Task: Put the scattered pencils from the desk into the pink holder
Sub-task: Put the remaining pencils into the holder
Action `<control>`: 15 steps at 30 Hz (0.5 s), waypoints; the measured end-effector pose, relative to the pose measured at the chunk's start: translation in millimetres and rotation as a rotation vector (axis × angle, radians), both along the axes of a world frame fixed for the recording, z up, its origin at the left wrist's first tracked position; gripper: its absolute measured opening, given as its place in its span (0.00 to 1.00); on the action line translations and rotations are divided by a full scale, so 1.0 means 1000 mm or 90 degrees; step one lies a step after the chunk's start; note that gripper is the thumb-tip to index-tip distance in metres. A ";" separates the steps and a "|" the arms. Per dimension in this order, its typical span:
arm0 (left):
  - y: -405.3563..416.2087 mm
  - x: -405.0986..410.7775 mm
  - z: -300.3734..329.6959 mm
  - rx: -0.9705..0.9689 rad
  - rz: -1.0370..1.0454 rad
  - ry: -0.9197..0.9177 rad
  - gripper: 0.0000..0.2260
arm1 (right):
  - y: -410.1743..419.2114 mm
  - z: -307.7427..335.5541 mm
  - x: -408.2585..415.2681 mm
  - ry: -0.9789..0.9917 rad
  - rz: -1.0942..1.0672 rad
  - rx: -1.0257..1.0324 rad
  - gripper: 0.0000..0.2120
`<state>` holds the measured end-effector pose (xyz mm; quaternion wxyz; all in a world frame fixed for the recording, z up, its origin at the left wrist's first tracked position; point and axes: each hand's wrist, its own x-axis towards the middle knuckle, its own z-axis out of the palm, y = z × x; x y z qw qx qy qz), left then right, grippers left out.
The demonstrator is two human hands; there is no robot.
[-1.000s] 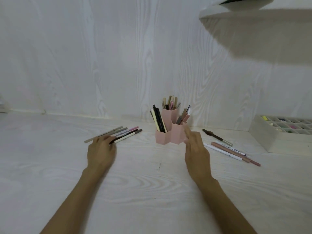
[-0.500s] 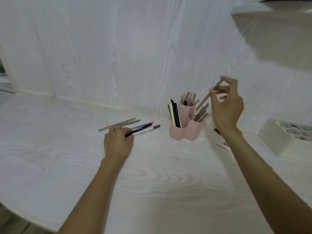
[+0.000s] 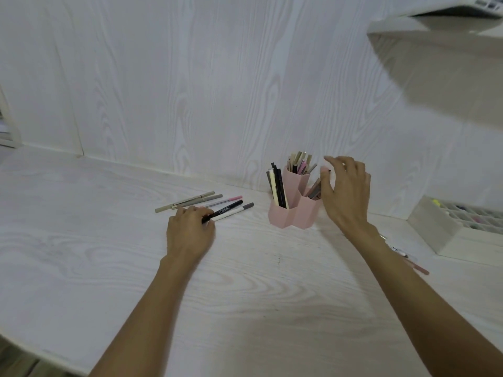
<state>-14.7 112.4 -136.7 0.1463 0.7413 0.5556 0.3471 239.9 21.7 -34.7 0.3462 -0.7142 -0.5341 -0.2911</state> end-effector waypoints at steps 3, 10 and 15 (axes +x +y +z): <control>-0.002 0.001 0.001 -0.003 -0.039 0.000 0.14 | 0.002 -0.003 -0.038 -0.022 0.141 0.029 0.08; -0.006 -0.001 0.005 -0.034 0.004 -0.078 0.11 | 0.031 -0.074 -0.095 -0.045 0.275 -0.463 0.21; -0.001 -0.008 0.003 0.007 -0.034 -0.034 0.09 | 0.023 -0.082 -0.085 -0.012 0.317 -0.493 0.19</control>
